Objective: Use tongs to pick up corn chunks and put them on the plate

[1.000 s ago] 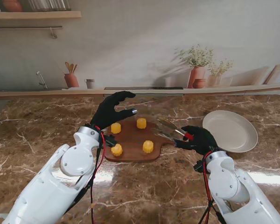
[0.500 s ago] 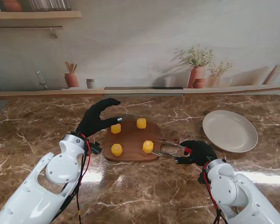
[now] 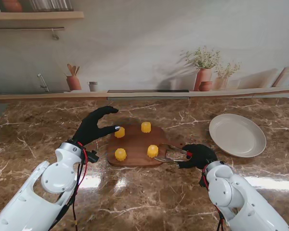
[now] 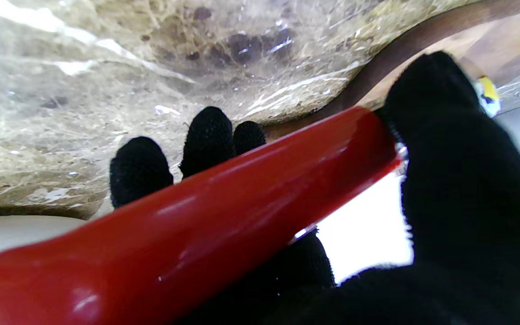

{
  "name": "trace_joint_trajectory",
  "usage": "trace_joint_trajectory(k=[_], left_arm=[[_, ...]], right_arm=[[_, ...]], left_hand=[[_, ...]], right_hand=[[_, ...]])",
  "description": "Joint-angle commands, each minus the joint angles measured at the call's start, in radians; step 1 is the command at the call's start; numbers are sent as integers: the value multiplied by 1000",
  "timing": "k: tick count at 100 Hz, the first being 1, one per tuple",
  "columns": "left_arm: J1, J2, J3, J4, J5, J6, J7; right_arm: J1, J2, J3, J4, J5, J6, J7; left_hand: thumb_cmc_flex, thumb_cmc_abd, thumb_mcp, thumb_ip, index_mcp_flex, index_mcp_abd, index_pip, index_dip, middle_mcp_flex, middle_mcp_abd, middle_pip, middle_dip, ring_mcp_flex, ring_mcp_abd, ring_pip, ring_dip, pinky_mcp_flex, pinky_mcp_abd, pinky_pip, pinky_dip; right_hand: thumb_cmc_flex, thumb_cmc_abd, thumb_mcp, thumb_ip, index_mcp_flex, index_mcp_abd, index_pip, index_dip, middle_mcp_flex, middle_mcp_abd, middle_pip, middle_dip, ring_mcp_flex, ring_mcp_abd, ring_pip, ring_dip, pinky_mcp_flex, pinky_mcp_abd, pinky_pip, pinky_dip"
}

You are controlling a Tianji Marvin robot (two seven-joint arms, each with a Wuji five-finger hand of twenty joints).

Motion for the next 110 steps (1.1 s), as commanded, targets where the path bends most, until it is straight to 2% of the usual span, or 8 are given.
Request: trace_joint_trajectory(k=[1, 24, 36, 41, 47, 58, 67, 110], left_arm=[[10, 4, -2, 8, 3, -4, 0], [19, 7, -5, 10, 2, -10, -8], [24, 8, -10, 9, -1, -10, -14], [26, 9, -13, 8, -1, -9, -16], [28, 9, -15, 6, -5, -9, -19], [32, 8, -17, 3, -15, -8, -20], [34, 7, -17, 3, -20, -7, -18], [40, 7, -17, -1, -38, -3, -27]], right_arm=[[14, -5, -14, 9, 1, 16, 13], [55, -14, -67, 43, -7, 39, -37], [64, -18, -83, 55, -9, 40, -62], [67, -20, -88, 59, -10, 42, -73], [69, -21, -93, 62, -15, 45, -78], [69, -20, -94, 65, -19, 38, -79], [68, -21, -91, 68, -8, 23, -81], [39, -19, -31, 34, 59, -50, -39]], left_hand=[[-49, 21, -35, 24, 23, 3, -10, -12, -22, -37, -4, -16, -31, -54, -34, -15, -17, -60, -32, -9], [-47, 29, -44, 24, 22, 4, -12, -12, -24, -35, -6, -17, -35, -56, -34, -16, -20, -67, -42, -8], [-41, 32, -48, 25, 25, 4, -12, -12, -23, -33, -6, -17, -37, -55, -35, -17, -19, -70, -54, -8], [-41, 34, -50, 25, 25, 4, -13, -11, -23, -31, -7, -17, -36, -54, -34, -17, -18, -70, -56, -7], [-40, 37, -53, 25, 26, 3, -13, -11, -24, -31, -8, -17, -37, -52, -35, -17, -19, -69, -59, -6], [-42, 55, -65, 25, 27, 4, -14, -10, -22, -30, -9, -17, -37, -52, -34, -17, -18, -70, -63, -3], [-39, 64, -75, 26, 27, 4, -14, -8, -19, -29, -9, -16, -37, -52, -34, -16, -18, -71, -65, 0], [-29, 103, -136, 34, 25, 8, -21, -1, -18, -30, -14, -10, -43, -52, -35, -15, -21, -80, -86, 16]], right_hand=[[26, 47, 29, -19, -7, -42, 14, -2, -10, -43, 25, -2, -11, -46, 42, 30, 22, -39, 33, 38], [61, 23, 69, -8, 43, -76, 53, 13, 40, -57, 63, 11, 32, -58, 88, 44, 65, -55, 93, 60], [78, 1, 154, -24, 126, -154, 107, 25, 104, -81, 93, 48, 78, -67, 133, 47, 113, -78, 172, 76], [96, -9, 197, -91, 137, -220, 256, -117, 152, -89, 74, 127, 104, -68, 155, 42, 142, -92, 217, 75], [99, -11, 257, -111, 122, -265, 412, -263, 188, -93, 60, 142, 127, -68, 169, 42, 170, -109, 261, 83], [71, 34, 369, -116, 138, -291, 506, -388, 242, -96, 40, 131, 153, -56, 179, 40, 195, -111, 299, 89], [108, 135, 330, -113, 155, -290, 518, -450, 270, -91, 29, 108, 164, -36, 182, 39, 198, -97, 320, 96], [159, 217, 263, -95, 133, -231, 543, -438, 365, -51, 40, 37, 261, 4, 156, 20, 262, -58, 322, 83]])
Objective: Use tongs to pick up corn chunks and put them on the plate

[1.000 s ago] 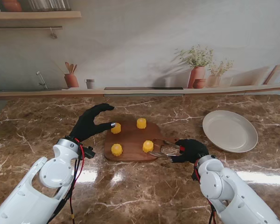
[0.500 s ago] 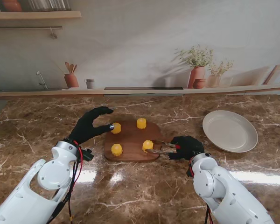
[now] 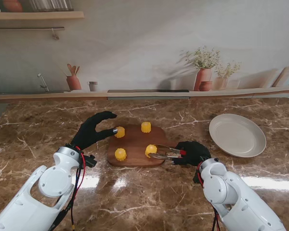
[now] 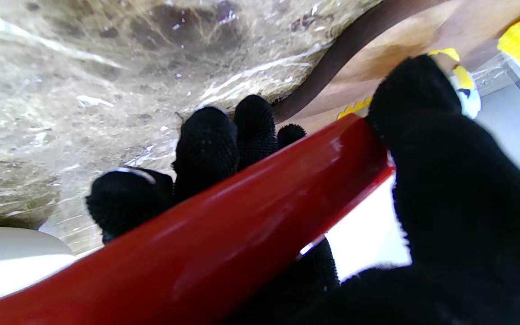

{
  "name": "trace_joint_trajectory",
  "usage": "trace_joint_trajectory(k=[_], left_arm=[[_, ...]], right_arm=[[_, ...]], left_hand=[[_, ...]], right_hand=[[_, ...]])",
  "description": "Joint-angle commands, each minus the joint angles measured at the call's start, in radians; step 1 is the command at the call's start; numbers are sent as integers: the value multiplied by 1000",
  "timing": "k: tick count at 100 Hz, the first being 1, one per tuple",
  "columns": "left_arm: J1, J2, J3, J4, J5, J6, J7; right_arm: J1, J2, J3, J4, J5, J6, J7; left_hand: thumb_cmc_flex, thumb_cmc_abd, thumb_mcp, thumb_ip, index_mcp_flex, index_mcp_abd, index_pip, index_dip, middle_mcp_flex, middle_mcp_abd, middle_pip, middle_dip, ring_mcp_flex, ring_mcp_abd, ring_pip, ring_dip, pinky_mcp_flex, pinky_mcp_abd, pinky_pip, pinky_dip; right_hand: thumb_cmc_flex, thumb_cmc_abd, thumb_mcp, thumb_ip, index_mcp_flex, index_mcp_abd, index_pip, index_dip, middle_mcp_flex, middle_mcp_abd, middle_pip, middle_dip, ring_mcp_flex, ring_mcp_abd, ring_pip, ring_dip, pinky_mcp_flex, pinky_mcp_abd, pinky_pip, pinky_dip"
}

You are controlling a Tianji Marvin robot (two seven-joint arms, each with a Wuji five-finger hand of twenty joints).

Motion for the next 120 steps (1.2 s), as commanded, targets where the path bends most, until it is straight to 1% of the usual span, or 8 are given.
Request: trace_joint_trajectory(k=[1, 48, 76, 99, 107, 111, 119, 120], left_arm=[[7, 1, 0, -3, 0, 4, -3], [5, 0, -5, 7, -8, 0, -3], [-11, 0, 4, 28, -19, 9, -12], [-27, 1, 13, 41, -25, 23, -24], [-29, 1, 15, 41, -25, 24, -25], [-30, 1, 15, 43, -24, 24, -25], [-30, 2, 14, 43, -22, 25, -27], [-30, 2, 14, 43, -22, 26, -27]], right_arm=[[-18, -2, 22, -26, 20, 7, 16], [-52, -9, 281, -75, -78, 161, -36], [11, -1, 359, 63, -146, 252, -55], [86, 0, 349, 197, -124, 291, -66], [107, 0, 341, 230, -112, 296, -71], [114, -1, 337, 242, -108, 300, -75], [122, 0, 332, 255, -110, 307, -76], [122, 0, 332, 257, -110, 306, -76]], left_hand=[[-30, 28, -42, 33, 9, 6, -21, -1, -19, -28, -15, -10, -42, -52, -35, -14, -21, -65, -36, 16], [-17, 32, -63, 39, 11, 11, -25, 2, -19, -25, -16, -8, -47, -52, -37, -14, -22, -69, -59, 31], [-12, 33, -69, 40, 14, 13, -28, 2, -18, -24, -17, -8, -51, -52, -38, -15, -22, -71, -74, 37], [-11, 34, -71, 40, 12, 12, -30, 2, -19, -26, -18, -8, -54, -55, -40, -16, -22, -75, -85, 41], [-9, 33, -71, 40, 12, 12, -30, 2, -18, -27, -17, -8, -55, -56, -40, -16, -22, -76, -88, 42], [-11, 32, -71, 40, 11, 12, -30, 2, -19, -26, -17, -8, -55, -57, -40, -16, -22, -76, -89, 43], [-9, 30, -69, 40, 12, 13, -29, 3, -18, -27, -17, -8, -55, -56, -40, -16, -21, -77, -92, 45], [-9, 29, -69, 40, 12, 13, -29, 3, -18, -27, -17, -8, -55, -56, -40, -16, -22, -77, -93, 46]], right_hand=[[159, 225, 128, 35, 80, -132, 186, 23, 100, -34, 76, 0, 75, -2, 27, -4, 50, -50, 164, 34], [161, 209, 145, 34, 94, -110, 183, 41, 114, -29, 115, 27, 99, -14, 53, 3, 83, -65, 177, 24], [162, 209, 142, 33, 94, -107, 183, 44, 113, -26, 118, 31, 96, -16, 61, 4, 84, -71, 181, 17], [167, 203, 138, 35, 89, -96, 178, 38, 107, -25, 119, 32, 90, -16, 65, 3, 81, -74, 182, 11], [159, 153, 167, 37, 72, -66, 163, 16, 101, -29, 118, 34, 85, -21, 65, 0, 77, -79, 180, 4], [121, 84, 224, 27, 55, -29, 96, 15, 84, -29, 112, 42, 74, -29, 64, -3, 71, -89, 175, -4], [67, 7, 261, 14, 86, 27, -149, 149, 51, -30, 112, 54, 55, -41, 68, -2, 65, -103, 168, -10], [62, 12, 248, 18, 89, 35, -200, 206, 44, -28, 117, 51, 51, -43, 68, -1, 64, -104, 167, -10]])
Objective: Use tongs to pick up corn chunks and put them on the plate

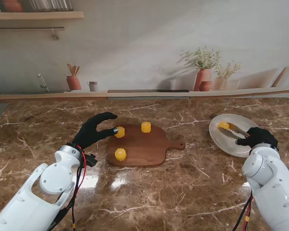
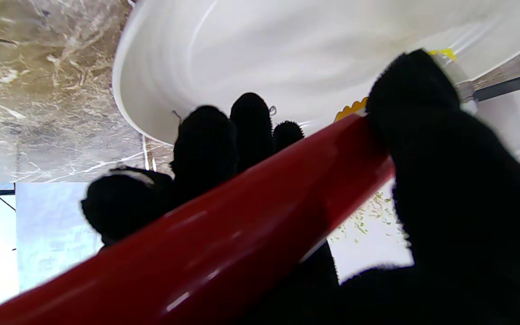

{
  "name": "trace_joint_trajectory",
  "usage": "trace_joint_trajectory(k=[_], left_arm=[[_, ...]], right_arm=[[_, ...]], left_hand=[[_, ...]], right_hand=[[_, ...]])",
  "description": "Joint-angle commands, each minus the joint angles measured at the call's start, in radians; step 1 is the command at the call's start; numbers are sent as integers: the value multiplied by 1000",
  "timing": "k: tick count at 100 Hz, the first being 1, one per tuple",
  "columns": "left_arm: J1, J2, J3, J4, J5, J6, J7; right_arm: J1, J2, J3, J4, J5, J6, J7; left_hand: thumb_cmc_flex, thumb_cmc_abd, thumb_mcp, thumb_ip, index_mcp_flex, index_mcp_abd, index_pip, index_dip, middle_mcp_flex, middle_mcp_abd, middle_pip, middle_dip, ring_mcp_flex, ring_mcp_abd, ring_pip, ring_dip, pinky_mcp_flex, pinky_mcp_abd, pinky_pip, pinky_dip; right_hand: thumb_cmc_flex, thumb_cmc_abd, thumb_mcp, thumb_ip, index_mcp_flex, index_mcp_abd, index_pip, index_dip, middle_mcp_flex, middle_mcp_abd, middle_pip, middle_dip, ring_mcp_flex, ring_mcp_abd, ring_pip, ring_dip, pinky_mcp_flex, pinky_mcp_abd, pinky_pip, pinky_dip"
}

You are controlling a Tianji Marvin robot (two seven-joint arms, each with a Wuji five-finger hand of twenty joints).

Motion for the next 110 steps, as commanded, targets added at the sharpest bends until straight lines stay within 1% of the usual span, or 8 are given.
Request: trace_joint_trajectory(k=[1, 4, 11, 17, 29, 59, 82, 110], left_arm=[[1, 2, 2, 5, 3, 6, -2], [2, 2, 2, 4, 3, 7, -4], [1, 3, 1, 3, 4, 8, -6], [1, 3, 0, 4, 6, 6, -5], [-1, 3, 0, 7, 6, 2, -5], [-9, 9, -2, 10, 7, -4, -30], [-21, 11, 3, 12, 7, -1, -43], [-25, 11, 7, 12, 7, 4, -44]], right_arm=[[7, 1, -2, 13, 3, 11, 8], [9, 2, -2, 17, 1, 9, 8], [9, 3, -1, 20, -1, 5, 10], [5, 3, 3, 16, -2, 0, 10], [-16, 3, 19, -11, -14, -20, 3], [-101, 10, 12, -165, -44, -120, 56], [-74, 3, -99, -207, 50, -193, 83], [70, -8, -294, -121, 163, -239, 112]], left_hand=[[-10, 21, -35, 29, 12, 3, -17, 3, -18, -27, -14, -8, -31, -54, -29, -16, -13, -58, -29, 22], [-11, 21, -35, 29, 11, 2, -18, 3, -19, -27, -14, -8, -31, -56, -30, -16, -13, -59, -31, 23], [-12, 20, -35, 28, 12, 3, -17, 3, -19, -28, -14, -8, -32, -54, -30, -16, -13, -58, -33, 24], [-13, 20, -34, 28, 12, 1, -17, 3, -18, -27, -13, -7, -30, -55, -29, -16, -12, -59, -34, 26], [-13, 21, -33, 28, 12, 4, -16, 4, -18, -27, -13, -7, -30, -56, -29, -16, -12, -59, -37, 29], [-14, 23, -36, 28, 8, 4, -18, 2, -20, -24, -13, -7, -34, -54, -30, -16, -12, -58, -42, 35], [-14, 24, -37, 28, 7, 4, -21, 0, -22, -26, -14, -8, -37, -55, -31, -17, -12, -58, -47, 36], [-13, 22, -36, 29, 9, 3, -21, -1, -23, -29, -14, -10, -38, -58, -32, -18, -11, -59, -58, 34]], right_hand=[[60, 62, 185, 21, 49, 8, -138, 130, 17, -48, 89, 15, 23, -51, 64, -1, 27, -107, 162, -9], [51, 73, 161, 21, 33, 19, -173, 153, 4, -49, 91, 16, 15, -52, 65, 0, 24, -110, 159, -9], [42, 68, 96, 50, -6, 43, -206, 153, -35, -47, 97, 12, -5, -56, 69, 4, 15, -118, 152, -10], [28, 75, 82, 60, -11, 47, -209, 154, -43, -46, 97, 7, -10, -54, 70, 5, 11, -118, 150, -10], [-9, 93, 62, 133, -21, 52, -214, 156, -61, -41, 110, -43, -21, -50, 71, 6, 0, -116, 146, -6], [-44, 120, 32, 149, -24, 62, -217, 154, -70, -37, 113, -71, -32, -44, 73, 9, -7, -120, 148, -2], [-49, 127, 28, 152, -18, 65, -215, 154, -64, -36, 113, -77, -27, -46, 74, 10, 1, -124, 148, -3], [-55, 126, 22, 151, -24, 68, -218, 153, -69, -38, 113, -79, -27, -49, 74, 12, 5, -126, 149, -4]])
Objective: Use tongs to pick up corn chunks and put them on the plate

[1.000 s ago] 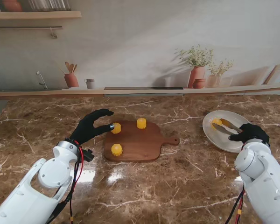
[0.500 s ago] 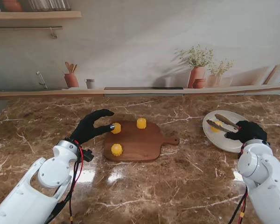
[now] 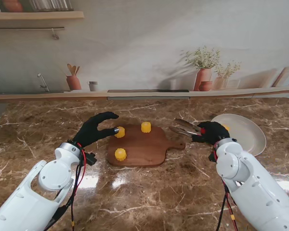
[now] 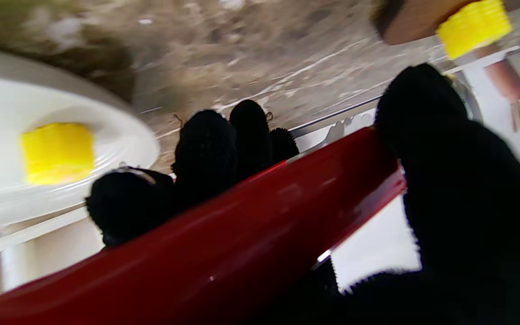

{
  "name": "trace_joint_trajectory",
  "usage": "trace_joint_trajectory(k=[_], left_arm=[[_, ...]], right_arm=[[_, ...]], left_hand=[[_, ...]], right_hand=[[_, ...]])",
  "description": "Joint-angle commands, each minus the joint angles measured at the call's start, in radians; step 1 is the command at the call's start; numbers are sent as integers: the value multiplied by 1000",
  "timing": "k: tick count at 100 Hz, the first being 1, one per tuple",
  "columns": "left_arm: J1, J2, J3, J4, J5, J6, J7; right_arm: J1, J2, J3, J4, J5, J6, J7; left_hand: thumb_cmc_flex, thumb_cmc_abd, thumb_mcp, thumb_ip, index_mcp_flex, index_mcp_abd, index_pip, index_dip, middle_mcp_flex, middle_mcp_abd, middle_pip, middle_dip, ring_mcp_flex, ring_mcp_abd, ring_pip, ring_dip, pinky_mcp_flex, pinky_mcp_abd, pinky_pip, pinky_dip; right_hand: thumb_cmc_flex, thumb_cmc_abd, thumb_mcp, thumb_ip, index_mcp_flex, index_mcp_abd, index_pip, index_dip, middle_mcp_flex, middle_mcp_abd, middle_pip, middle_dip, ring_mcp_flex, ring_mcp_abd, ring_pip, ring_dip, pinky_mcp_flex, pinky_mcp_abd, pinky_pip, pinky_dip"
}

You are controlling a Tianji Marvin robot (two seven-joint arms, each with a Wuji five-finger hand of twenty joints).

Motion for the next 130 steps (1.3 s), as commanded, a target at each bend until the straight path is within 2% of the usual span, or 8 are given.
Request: trace_joint_trajectory(k=[1, 10, 23, 34, 66, 109, 130], left_arm=[[0, 1, 6, 3, 2, 4, 2], [-2, 1, 7, 3, 2, 3, 1], [-5, 2, 7, 4, 1, 0, 0], [-7, 2, 7, 5, 0, 0, -2], [-3, 3, 3, -4, 0, 7, -7], [14, 6, -15, -23, 6, 18, -16], [21, 7, -22, -30, 8, 18, -16]], right_arm=[[44, -24, -46, 22, 23, -13, 27], [91, -29, -98, 65, 57, -14, 37], [148, -37, -160, 121, 98, -1, 44], [190, -45, -204, 162, 119, 10, 42], [309, -69, -333, 297, 134, 22, 8], [429, -104, -479, 430, 176, 13, -3], [467, -120, -543, 495, 168, -33, -37]], left_hand=[[-13, 21, -36, 29, 9, 3, -21, -1, -22, -29, -14, -10, -38, -57, -32, -15, -11, -58, -32, 11], [-14, 21, -34, 28, 8, 3, -21, -1, -22, -29, -14, -10, -39, -58, -33, -16, -11, -58, -33, 12], [-15, 20, -32, 28, 9, 3, -20, -1, -21, -30, -14, -11, -38, -59, -33, -16, -10, -59, -34, 13], [-15, 19, -30, 28, 9, 3, -20, -1, -21, -30, -14, -11, -39, -60, -33, -17, -11, -61, -36, 14], [-17, 20, -29, 27, 8, 4, -19, -1, -22, -30, -13, -11, -41, -60, -33, -17, -11, -63, -42, 15], [-14, 20, -33, 27, 9, 4, -19, -2, -22, -29, -13, -11, -45, -58, -34, -18, -12, -62, -49, 18], [-14, 20, -34, 27, 10, 5, -19, -1, -23, -29, -14, -12, -45, -58, -34, -18, -13, -63, -51, 20]], right_hand=[[-2, 75, 37, 62, -32, 6, -1, 12, 18, -45, 43, -9, 17, -47, 49, 12, 32, -120, 148, -3], [-9, 75, 16, 60, -51, 20, -10, 9, 2, -44, 39, -10, 9, -50, 46, 13, 29, -121, 146, -4], [-4, 91, -102, 82, -84, 47, -28, 5, -29, -41, 46, -2, -5, -55, 55, 29, 24, -125, 141, -4], [-11, 86, -123, 87, -96, 57, -32, 4, -42, -41, 50, 1, -6, -58, 64, 35, 23, -126, 140, -3], [-10, 88, -137, 97, -106, 60, -32, 3, -54, -44, 69, 11, 0, -64, 84, 43, 32, -138, 148, 0], [-15, 86, -152, 95, -127, 50, -38, -1, -80, -53, 75, 13, 1, -74, 90, 46, 39, -149, 151, -1], [55, 73, -129, 87, -93, 4, -15, 12, -50, -68, 97, 22, 30, -91, 116, 54, 72, -159, 180, 6]])
